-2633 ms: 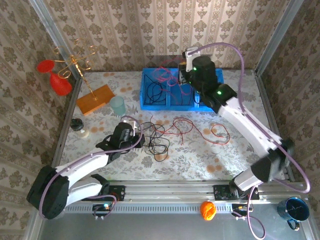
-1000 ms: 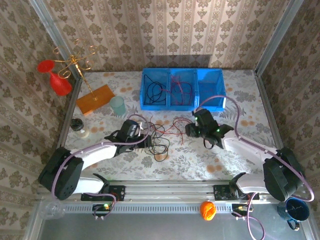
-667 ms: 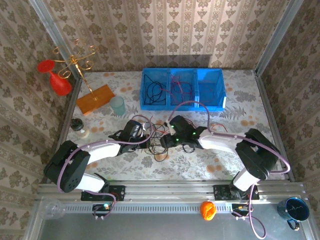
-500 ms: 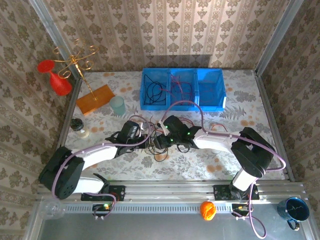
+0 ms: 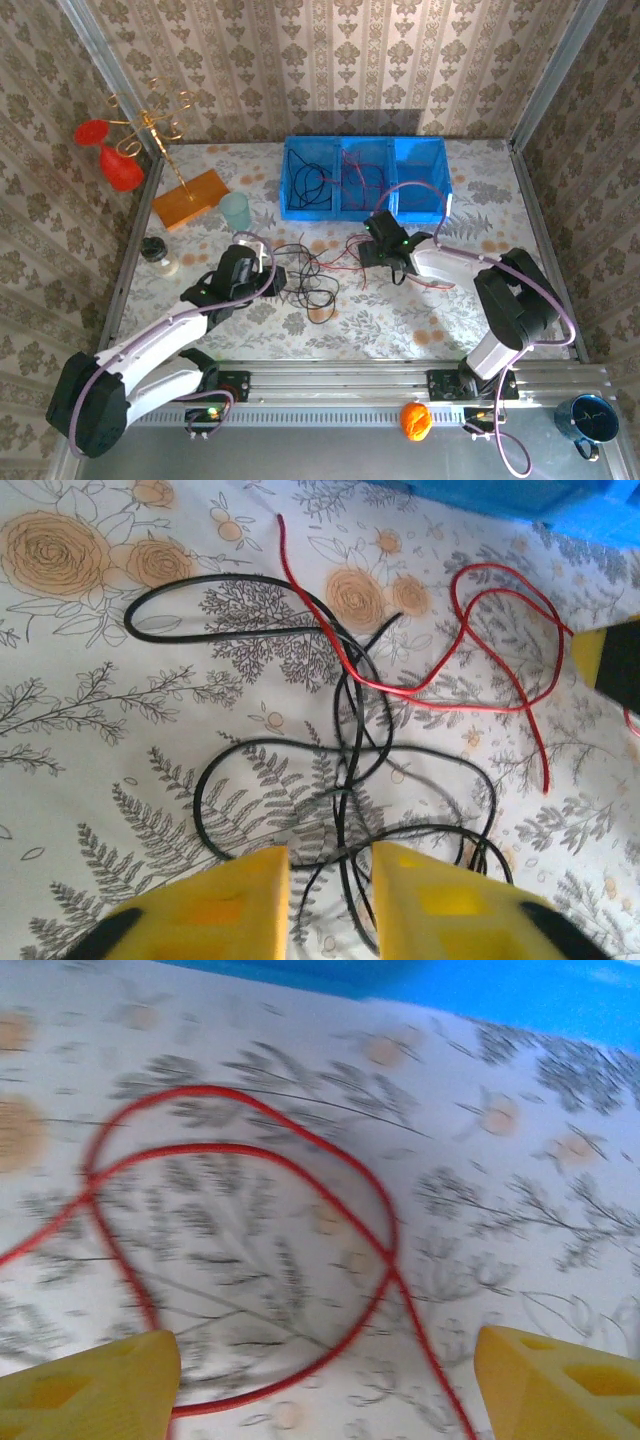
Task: Untangle the cables
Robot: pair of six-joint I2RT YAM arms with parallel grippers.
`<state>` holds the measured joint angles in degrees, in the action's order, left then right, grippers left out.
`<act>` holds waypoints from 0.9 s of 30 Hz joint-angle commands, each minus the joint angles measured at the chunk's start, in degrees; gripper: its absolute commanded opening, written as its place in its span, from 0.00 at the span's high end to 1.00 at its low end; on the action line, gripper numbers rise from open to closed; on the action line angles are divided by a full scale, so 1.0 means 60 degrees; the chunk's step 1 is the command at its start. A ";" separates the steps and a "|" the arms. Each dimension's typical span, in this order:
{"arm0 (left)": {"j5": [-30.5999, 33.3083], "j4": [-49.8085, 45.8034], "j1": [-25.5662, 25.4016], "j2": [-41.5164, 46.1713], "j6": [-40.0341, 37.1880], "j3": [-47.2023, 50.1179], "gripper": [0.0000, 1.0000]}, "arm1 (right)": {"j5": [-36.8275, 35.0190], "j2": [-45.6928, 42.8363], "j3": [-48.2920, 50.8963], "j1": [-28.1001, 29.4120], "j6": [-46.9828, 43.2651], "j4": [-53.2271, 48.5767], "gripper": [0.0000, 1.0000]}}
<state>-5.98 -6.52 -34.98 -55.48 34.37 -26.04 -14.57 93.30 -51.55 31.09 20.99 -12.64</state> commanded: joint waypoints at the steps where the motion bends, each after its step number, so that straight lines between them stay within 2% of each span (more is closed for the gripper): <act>1: 0.0093 -0.0545 0.0086 0.0111 -0.0158 -0.0235 0.54 | 0.0571 0.0227 0.0146 -0.0532 0.0411 -0.0160 0.25; 5: 0.0024 -0.0777 0.0103 0.0213 -0.0148 -0.0390 0.45 | 0.0913 0.0718 0.0327 -0.0898 0.0396 0.0145 0.36; 9: 0.0046 -0.0915 0.0117 0.0498 -0.0118 -0.0385 0.43 | 0.1105 0.0839 0.0417 -0.0970 0.0288 0.0235 0.61; 13: 0.0044 -0.1006 0.0143 0.0640 -0.0118 -0.0455 0.43 | 0.1093 0.0314 0.0528 -0.0878 0.0171 0.0069 0.87; 15: -0.0026 -0.1018 0.0147 0.0635 -0.0115 -0.0555 0.43 | 0.0734 -0.0422 0.0624 -0.0547 0.0106 -0.0030 0.93; 18: -0.0227 -0.1133 0.0147 0.0649 -0.0160 -0.0854 0.43 | 0.0231 -0.2113 0.0754 0.0304 -0.0285 -0.0018 1.00; 23: -0.0494 -0.1139 -0.0046 0.0855 -0.0619 -0.1414 0.43 | -0.0151 -0.4236 -0.0036 0.1015 -0.0669 -0.0788 1.00; 27: -0.0636 -0.0962 -0.0544 0.1165 -0.1244 -0.1964 0.33 | -0.0163 -0.5253 -0.0726 0.1545 -0.1024 -0.0928 1.00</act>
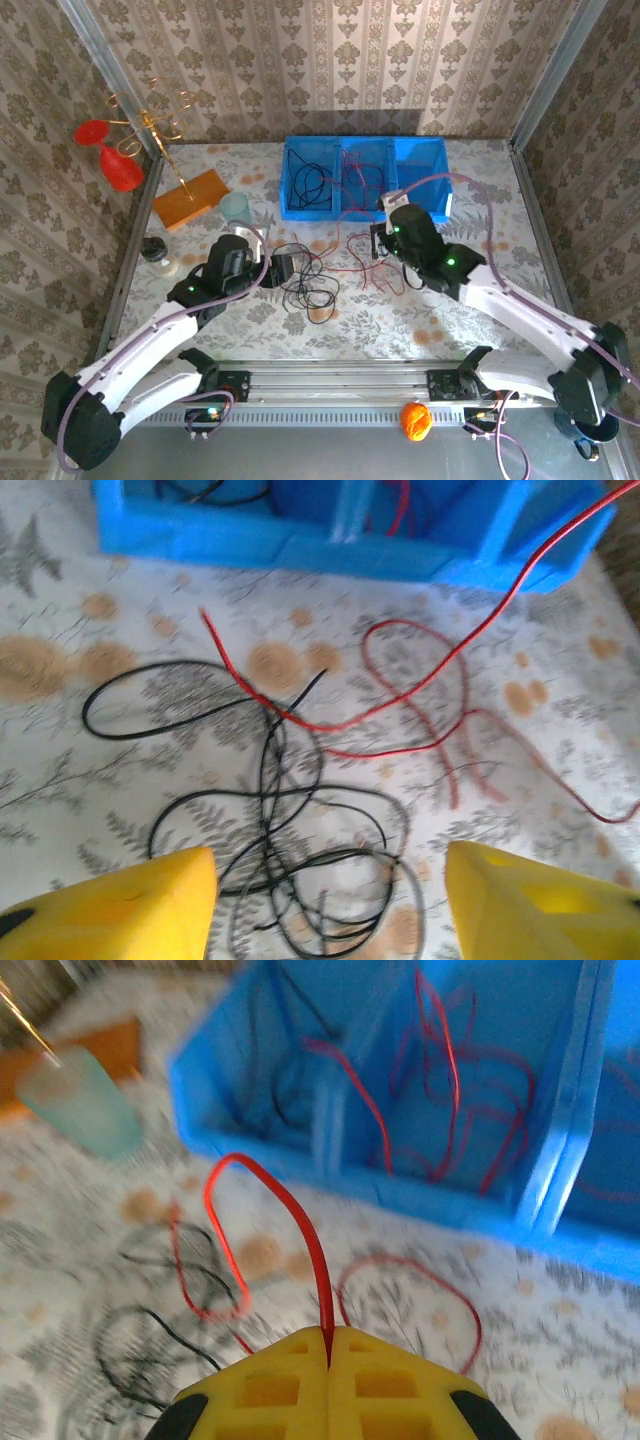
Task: Untangle the cables
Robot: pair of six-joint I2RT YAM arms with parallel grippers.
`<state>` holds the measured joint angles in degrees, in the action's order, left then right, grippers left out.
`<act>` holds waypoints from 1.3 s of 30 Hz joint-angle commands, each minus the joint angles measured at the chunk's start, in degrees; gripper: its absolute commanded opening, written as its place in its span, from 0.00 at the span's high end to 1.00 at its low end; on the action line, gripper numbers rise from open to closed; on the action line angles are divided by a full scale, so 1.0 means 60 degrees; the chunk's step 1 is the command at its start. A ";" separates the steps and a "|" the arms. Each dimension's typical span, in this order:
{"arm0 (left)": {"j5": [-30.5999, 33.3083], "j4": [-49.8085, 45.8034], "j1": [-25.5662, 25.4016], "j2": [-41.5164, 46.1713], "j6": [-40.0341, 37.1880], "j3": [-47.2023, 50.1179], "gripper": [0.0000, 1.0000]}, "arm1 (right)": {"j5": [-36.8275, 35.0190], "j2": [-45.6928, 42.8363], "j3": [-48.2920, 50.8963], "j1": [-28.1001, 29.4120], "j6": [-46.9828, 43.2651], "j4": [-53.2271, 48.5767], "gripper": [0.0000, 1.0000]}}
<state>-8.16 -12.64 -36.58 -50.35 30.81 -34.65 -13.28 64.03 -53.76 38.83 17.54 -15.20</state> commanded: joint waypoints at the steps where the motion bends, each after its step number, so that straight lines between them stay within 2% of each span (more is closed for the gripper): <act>1: -0.0319 0.0208 -0.0447 0.0422 -0.0814 -0.0640 0.30 | -0.0425 -0.0544 -0.0540 0.0418 -0.0575 -0.0488 1.00; 9: -0.0122 0.0574 -0.1186 0.0797 -0.1711 -0.1887 0.15 | -0.0315 -0.1026 -0.1997 0.1194 -0.1300 0.0167 1.00; 12: -0.0064 0.0467 -0.1330 0.0486 -0.2104 -0.2382 0.08 | -0.0208 -0.0848 -0.2540 0.1304 -0.1521 0.0368 1.00; 14: 0.0121 0.0429 -0.1410 0.0292 -0.2301 -0.2593 0.00 | -0.0132 -0.0726 -0.2869 0.1371 -0.1645 0.0521 1.00; 20: 0.0229 0.0699 -0.1519 0.0078 -0.2191 -0.2623 0.01 | -0.0555 0.0081 -0.4021 0.1388 -0.2219 0.0867 1.00; 23: 0.0611 0.0759 -0.1519 0.0367 -0.1869 -0.2125 0.07 | -0.0766 0.0666 -0.4435 0.1043 -0.2301 0.1343 1.00; 30: 0.1995 -0.0062 -0.1499 0.2057 -0.0846 -0.0486 0.16 | -0.1125 0.2518 -0.5123 -0.0349 -0.2197 0.3468 1.00; 39: 0.2850 -0.1319 -0.1352 0.3926 -0.0208 0.0307 0.17 | -0.1543 0.5671 -0.6182 -0.1665 -0.1856 0.5377 1.00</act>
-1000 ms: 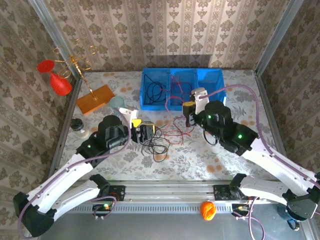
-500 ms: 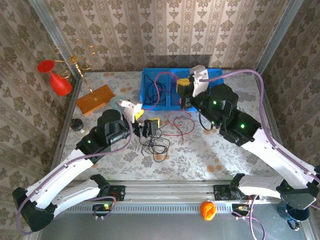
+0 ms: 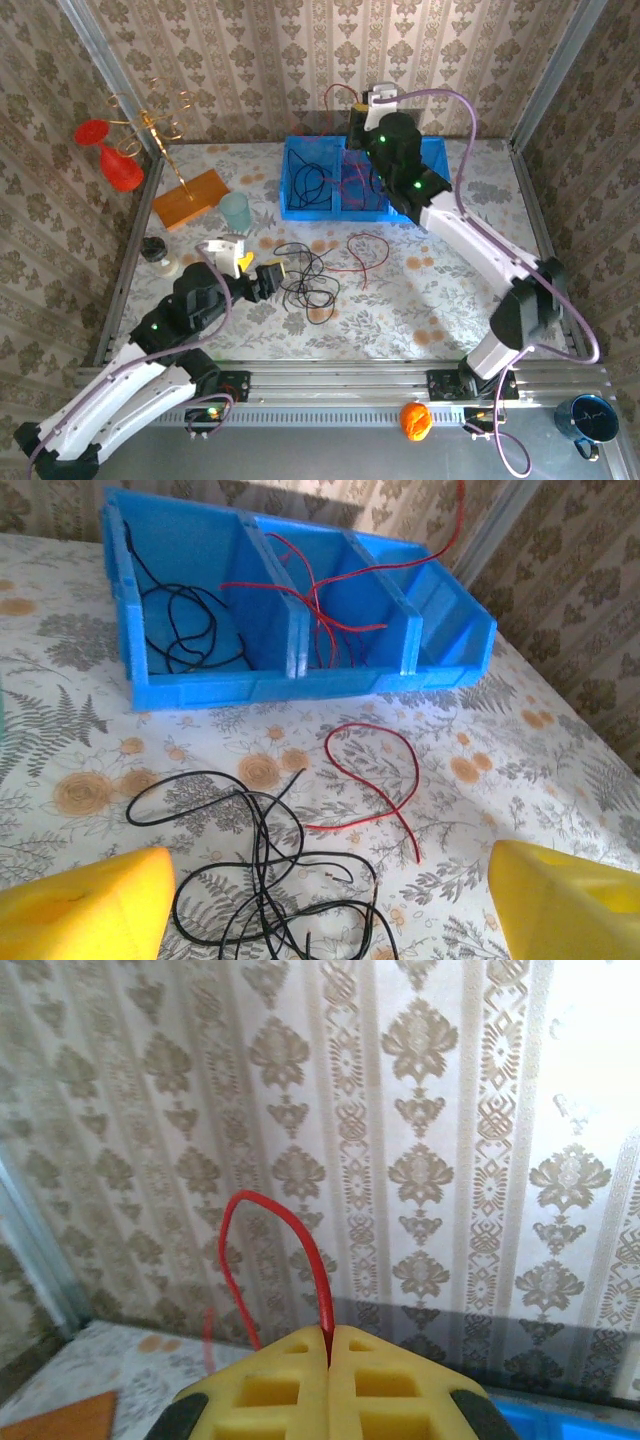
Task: Untangle the cables
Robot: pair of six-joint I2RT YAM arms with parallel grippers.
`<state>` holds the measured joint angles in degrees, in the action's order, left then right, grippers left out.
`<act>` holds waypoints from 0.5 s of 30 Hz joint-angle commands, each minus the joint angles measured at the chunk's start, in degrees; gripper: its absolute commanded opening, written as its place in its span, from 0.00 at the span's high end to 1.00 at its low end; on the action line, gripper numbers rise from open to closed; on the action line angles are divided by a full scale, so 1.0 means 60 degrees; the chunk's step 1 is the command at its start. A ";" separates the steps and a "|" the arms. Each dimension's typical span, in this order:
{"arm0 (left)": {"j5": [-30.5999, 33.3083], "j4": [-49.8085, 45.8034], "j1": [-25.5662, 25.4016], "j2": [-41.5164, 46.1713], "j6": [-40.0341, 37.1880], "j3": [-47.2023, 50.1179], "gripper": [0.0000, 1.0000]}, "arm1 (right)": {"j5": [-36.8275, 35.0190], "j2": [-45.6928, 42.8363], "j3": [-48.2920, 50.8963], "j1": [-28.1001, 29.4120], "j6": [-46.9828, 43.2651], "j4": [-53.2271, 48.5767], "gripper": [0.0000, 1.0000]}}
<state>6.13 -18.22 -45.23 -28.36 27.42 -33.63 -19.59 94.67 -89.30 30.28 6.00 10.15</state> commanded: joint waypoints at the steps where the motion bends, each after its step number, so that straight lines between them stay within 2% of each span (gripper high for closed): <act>1: 0.0462 -0.0369 0.0101 0.0295 0.0392 0.0166 0.17 | -0.0655 0.0842 -0.0172 -0.0312 -0.0135 0.1542 1.00; 5: 0.0384 -0.0319 0.0130 0.0147 0.0411 0.0184 0.18 | -0.1186 0.1595 0.0229 -0.0569 -0.0355 0.1948 1.00; 12: 0.0270 0.0053 0.0183 -0.0136 0.0408 0.0345 0.18 | -0.1739 0.1361 0.2869 -0.0695 0.0177 0.2512 1.00; 15: 0.0080 0.0329 0.0229 -0.0400 0.0425 0.0405 0.18 | -0.1736 0.1643 0.3150 -0.0770 0.0213 0.2163 1.00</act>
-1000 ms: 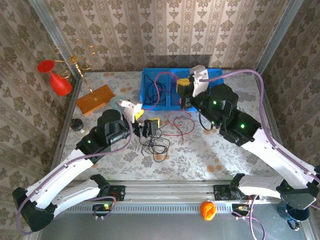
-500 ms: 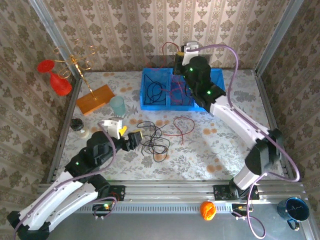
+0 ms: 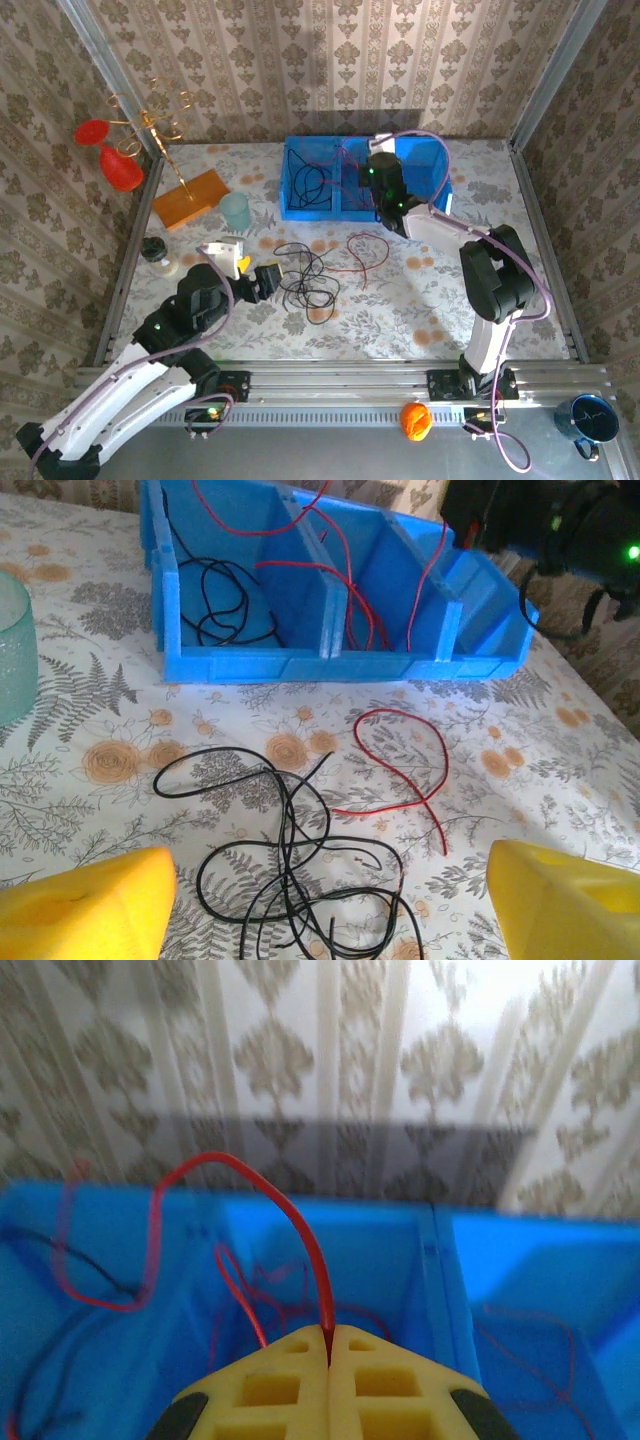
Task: Untangle the cables
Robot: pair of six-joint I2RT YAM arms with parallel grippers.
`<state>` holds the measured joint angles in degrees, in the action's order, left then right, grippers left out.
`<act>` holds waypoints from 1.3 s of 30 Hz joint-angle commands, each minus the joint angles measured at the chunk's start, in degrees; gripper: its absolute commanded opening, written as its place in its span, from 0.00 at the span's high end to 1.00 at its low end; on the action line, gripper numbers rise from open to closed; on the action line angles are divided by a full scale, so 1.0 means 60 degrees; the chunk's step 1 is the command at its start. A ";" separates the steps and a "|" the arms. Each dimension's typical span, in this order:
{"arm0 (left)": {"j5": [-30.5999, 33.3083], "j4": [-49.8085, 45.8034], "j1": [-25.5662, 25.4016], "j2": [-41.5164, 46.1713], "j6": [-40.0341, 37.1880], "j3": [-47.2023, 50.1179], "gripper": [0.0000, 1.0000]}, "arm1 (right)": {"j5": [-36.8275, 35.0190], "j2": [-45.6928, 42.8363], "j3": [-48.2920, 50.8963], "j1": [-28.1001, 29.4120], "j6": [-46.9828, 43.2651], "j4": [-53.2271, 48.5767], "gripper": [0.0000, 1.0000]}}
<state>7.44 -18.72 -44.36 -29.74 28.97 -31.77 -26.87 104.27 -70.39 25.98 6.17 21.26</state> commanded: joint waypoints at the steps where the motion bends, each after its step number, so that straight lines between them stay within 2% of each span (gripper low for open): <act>1: -0.0204 0.0489 0.0095 -0.0279 0.0195 0.0095 0.18 | -0.0517 0.0230 -0.0150 -0.0045 0.0172 0.0028 1.00; 5: -0.0407 0.0686 0.0098 -0.0656 0.0244 0.0051 0.19 | -0.0982 0.1085 -0.1052 -0.0151 0.0318 -0.0906 1.00; 10: -0.0487 0.0675 0.0110 -0.0715 0.0371 0.0073 0.19 | -0.1119 0.2426 -0.3048 -0.0412 0.0557 -0.2841 1.00; 14: -0.0465 0.0550 0.0114 -0.0683 0.0400 0.0067 0.19 | -0.1247 0.2660 -0.3363 -0.0582 0.0656 -0.2982 0.94; 16: -0.0449 0.0555 0.0115 -0.0698 0.0424 0.0082 0.19 | -0.0900 0.2757 -0.3693 -0.0740 0.0925 -0.3644 0.82; 18: -0.0438 0.0610 0.0126 -0.0738 0.0403 0.0093 0.19 | -0.0803 0.2745 -0.3862 -0.0798 0.1036 -0.4031 0.62; 21: -0.0462 0.0681 0.0142 -0.0889 0.0401 0.0054 0.19 | -0.0625 0.2186 -0.3358 -0.0795 0.0945 -0.3660 0.57; 25: -0.0566 0.0804 0.0157 -0.1092 0.0405 0.0030 0.18 | -0.0461 0.1633 -0.3306 -0.0799 0.0938 -0.3975 0.48; 34: -0.0483 0.0820 0.0182 -0.1167 0.0386 0.0025 0.17 | 0.0276 -0.0031 -0.2571 -0.0506 0.1122 -0.3995 0.46; 39: -0.0469 0.0836 0.0287 -0.1221 0.0401 0.0038 0.16 | 0.0786 -0.0003 -0.2778 -0.0243 0.1202 -0.4313 0.50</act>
<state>4.54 -14.90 -43.27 -36.93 30.50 -31.55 -24.82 103.63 -86.43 23.70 12.25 -2.02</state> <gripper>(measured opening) 0.839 0.505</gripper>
